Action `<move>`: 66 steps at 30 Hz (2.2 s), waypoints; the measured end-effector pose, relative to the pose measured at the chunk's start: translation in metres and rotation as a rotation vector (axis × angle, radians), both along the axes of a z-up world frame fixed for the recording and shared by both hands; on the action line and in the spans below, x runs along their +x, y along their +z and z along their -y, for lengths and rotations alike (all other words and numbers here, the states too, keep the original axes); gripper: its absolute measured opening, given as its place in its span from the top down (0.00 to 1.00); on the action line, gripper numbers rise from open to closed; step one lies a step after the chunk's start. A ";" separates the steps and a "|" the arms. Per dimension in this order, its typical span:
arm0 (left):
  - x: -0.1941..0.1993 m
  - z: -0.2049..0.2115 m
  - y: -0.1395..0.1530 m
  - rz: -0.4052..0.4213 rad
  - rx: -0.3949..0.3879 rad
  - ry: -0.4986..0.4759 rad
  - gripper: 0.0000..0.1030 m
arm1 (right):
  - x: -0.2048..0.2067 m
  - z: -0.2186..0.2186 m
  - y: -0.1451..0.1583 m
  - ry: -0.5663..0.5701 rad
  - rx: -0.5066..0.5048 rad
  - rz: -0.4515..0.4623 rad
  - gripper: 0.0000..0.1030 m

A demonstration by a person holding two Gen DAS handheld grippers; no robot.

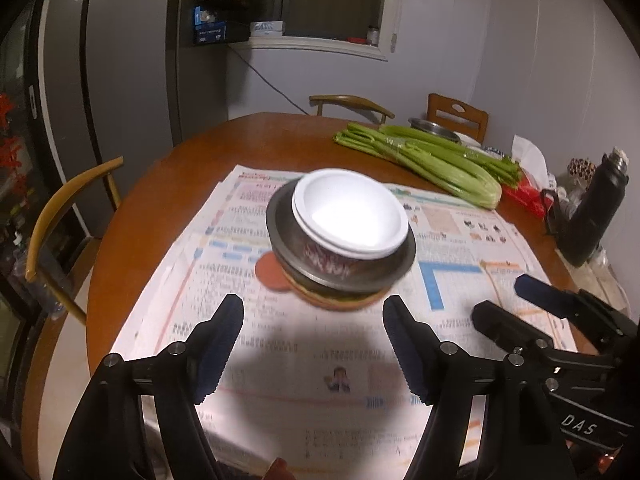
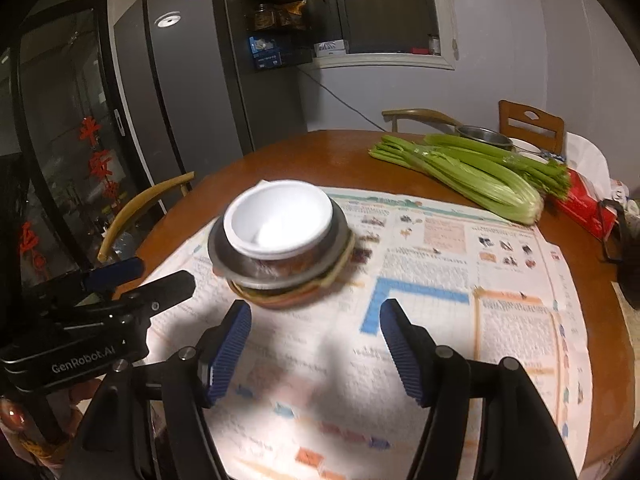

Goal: Organize plates and bowls

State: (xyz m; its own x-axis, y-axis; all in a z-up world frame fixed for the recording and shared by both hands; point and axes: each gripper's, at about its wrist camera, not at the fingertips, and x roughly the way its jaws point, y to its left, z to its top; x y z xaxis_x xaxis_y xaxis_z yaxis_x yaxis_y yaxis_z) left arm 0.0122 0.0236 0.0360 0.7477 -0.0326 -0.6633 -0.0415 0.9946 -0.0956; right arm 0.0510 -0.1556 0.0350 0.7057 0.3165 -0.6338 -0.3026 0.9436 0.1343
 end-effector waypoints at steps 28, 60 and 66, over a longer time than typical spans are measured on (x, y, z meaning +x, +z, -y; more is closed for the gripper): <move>-0.021 0.005 -0.014 -0.028 0.058 0.018 0.28 | -0.032 -0.006 -0.016 -0.024 -0.007 -0.024 0.34; -0.021 0.003 -0.019 -0.046 0.051 0.013 0.28 | -0.032 -0.014 -0.022 -0.015 -0.011 -0.051 0.34; -0.021 0.002 -0.020 -0.049 0.052 0.013 0.28 | -0.032 -0.013 -0.023 -0.014 -0.010 -0.053 0.34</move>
State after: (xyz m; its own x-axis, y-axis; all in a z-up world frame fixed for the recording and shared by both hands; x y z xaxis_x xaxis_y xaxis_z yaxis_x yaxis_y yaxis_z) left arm -0.0085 0.0212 0.0162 0.7145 0.0124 -0.6996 -0.0581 0.9974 -0.0416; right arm 0.0193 -0.1423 0.0119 0.6756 0.3003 -0.6734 -0.2822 0.9491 0.1401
